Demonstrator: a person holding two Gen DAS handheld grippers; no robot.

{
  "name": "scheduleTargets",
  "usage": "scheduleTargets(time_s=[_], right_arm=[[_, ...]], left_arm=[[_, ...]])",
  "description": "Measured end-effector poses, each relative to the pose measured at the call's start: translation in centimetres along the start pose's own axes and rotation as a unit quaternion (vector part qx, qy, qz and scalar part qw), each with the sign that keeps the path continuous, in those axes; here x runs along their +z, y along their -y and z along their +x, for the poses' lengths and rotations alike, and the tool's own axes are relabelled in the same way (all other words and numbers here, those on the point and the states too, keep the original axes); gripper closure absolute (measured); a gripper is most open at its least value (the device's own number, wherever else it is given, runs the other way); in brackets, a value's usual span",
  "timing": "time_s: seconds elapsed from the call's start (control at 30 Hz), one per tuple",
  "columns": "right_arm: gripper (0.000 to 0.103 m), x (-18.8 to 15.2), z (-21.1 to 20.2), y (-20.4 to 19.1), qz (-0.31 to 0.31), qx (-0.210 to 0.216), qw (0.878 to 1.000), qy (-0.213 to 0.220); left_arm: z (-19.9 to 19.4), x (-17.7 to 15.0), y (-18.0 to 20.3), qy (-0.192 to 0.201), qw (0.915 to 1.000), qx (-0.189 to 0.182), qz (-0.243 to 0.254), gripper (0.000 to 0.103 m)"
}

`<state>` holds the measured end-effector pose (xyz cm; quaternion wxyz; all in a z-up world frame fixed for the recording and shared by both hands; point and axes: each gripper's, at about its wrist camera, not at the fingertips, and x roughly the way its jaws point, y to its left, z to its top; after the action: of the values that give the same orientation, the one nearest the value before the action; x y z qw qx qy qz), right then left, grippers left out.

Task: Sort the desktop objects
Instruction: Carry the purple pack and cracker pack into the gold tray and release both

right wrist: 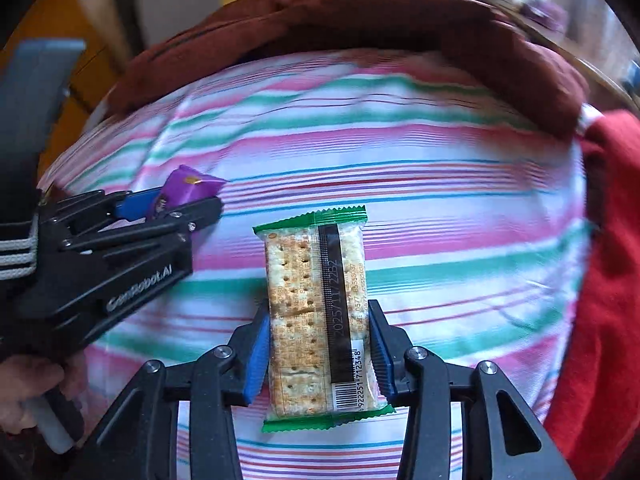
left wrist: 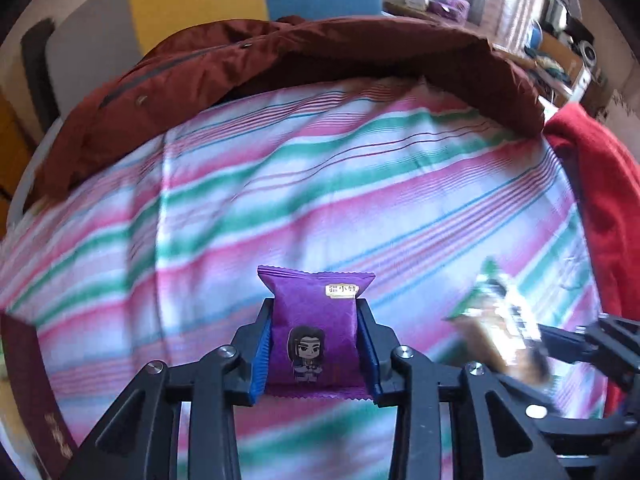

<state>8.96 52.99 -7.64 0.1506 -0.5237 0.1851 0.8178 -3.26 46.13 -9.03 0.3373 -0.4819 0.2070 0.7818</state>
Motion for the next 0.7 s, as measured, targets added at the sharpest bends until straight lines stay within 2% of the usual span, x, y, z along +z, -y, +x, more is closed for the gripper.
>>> scheduleTargets(time_s=[0.07, 0.23, 0.33, 0.4, 0.5, 0.7], right_arm=[[0.058, 0.4, 0.4, 0.8, -0.016, 0.000, 1.000, -0.001], [0.058, 0.6, 0.5, -1.2, -0.053, 0.009, 0.999, 0.009], [0.058, 1.3, 1.3, -1.9, -0.076, 0.007, 0.997, 0.011], [0.058, 0.1, 0.8, -3.0, -0.087, 0.003, 0.996, 0.011], [0.058, 0.1, 0.7, -2.9, -0.090, -0.001, 0.996, 0.012], [0.058, 0.9, 0.8, -2.3, -0.077, -0.010, 0.997, 0.022]], left_arm=[[-1.5, -1.0, -1.0, 0.011, 0.9998, 0.000, -0.017, 0.066], [-6.4, -3.9, -1.9, 0.056, 0.9979, 0.009, -0.031, 0.066], [-9.2, -4.5, -1.8, 0.088, 0.9953, 0.014, -0.039, 0.066], [-11.0, -4.9, -2.1, 0.109, 0.9931, 0.017, -0.041, 0.066], [-13.3, -6.0, -3.0, 0.135, 0.9893, 0.023, -0.051, 0.066], [-16.8, -8.7, -6.0, 0.161, 0.9834, 0.029, -0.078, 0.066]])
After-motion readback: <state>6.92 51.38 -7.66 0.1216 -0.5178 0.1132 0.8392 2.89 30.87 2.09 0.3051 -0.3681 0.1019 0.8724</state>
